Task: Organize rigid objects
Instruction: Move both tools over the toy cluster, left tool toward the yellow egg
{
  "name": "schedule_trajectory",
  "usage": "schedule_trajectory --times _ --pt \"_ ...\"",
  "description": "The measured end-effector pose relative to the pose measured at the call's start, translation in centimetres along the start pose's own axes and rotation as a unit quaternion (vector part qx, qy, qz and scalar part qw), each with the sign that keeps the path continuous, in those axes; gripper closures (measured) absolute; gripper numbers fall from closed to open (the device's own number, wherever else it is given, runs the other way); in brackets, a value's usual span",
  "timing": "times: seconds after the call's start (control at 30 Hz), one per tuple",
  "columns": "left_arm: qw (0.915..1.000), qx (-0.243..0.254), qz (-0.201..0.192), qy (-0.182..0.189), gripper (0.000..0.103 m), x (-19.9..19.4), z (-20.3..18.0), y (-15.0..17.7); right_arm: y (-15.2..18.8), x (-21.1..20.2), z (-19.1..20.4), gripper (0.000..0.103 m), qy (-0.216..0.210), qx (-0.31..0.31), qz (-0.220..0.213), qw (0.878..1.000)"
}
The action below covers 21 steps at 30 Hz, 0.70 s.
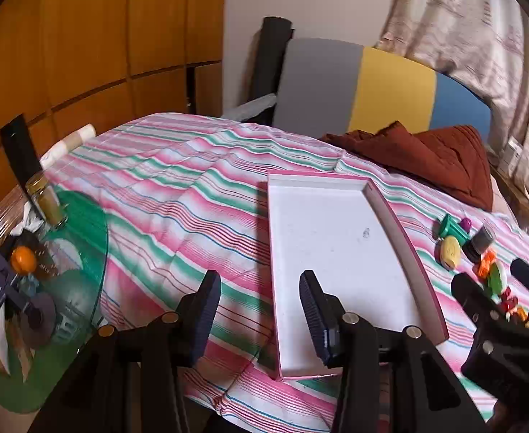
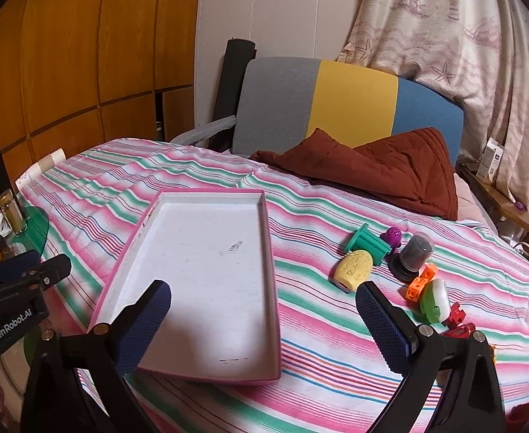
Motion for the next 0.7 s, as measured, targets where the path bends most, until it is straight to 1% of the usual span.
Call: schedule_trajectory --times 0.1,0.33,0.4,0.47,0.5,0.57,0.7 --pt "0.9997 0.020 0.000 0.011 0.057 0.1 -0.3 0.0 0.0 0.0 -0.5 0.000 0.001 -0.005 -0.002 1.000" --pt "0.9986 0.030 0.005 0.043 0.057 -0.1 -1.2 -0.2 -0.3 -0.1 -1.7 0.000 0.004 -0.006 -0.006 1.000" --pt "0.9983 0.041 0.003 0.043 0.057 -0.2 -1.6 -0.3 -0.4 -0.1 -2.3 0.000 0.006 -0.003 -0.008 1.000" --pt "0.9978 0.058 -0.002 0.031 0.057 -0.3 -2.1 -0.3 -0.7 -0.2 -3.0 0.000 0.011 -0.003 -0.012 1.000" --pt "0.9973 0.067 -0.005 0.031 0.057 -0.4 -2.3 -0.4 -0.8 -0.3 -3.4 0.000 0.012 -0.003 -0.014 1.000" --pt "0.9962 0.080 -0.010 0.034 0.057 -0.6 -2.7 -0.5 -1.0 -0.3 -4.4 0.000 0.013 -0.002 -0.013 1.000" --pt "0.9947 0.087 -0.010 0.053 0.057 -0.7 -3.4 -0.7 -1.4 -0.2 -7.1 0.000 0.024 0.012 -0.009 1.000"
Point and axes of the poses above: each gripper's, at about its wrist camera, not at the fingertips, and x roughly the way its jaws point, z to its left, y to its underside, the point moved 2 cm from there along x, roughly the way its jaws point, and after that the axes turned 9 degrees about -z, right-handed, at the moved point
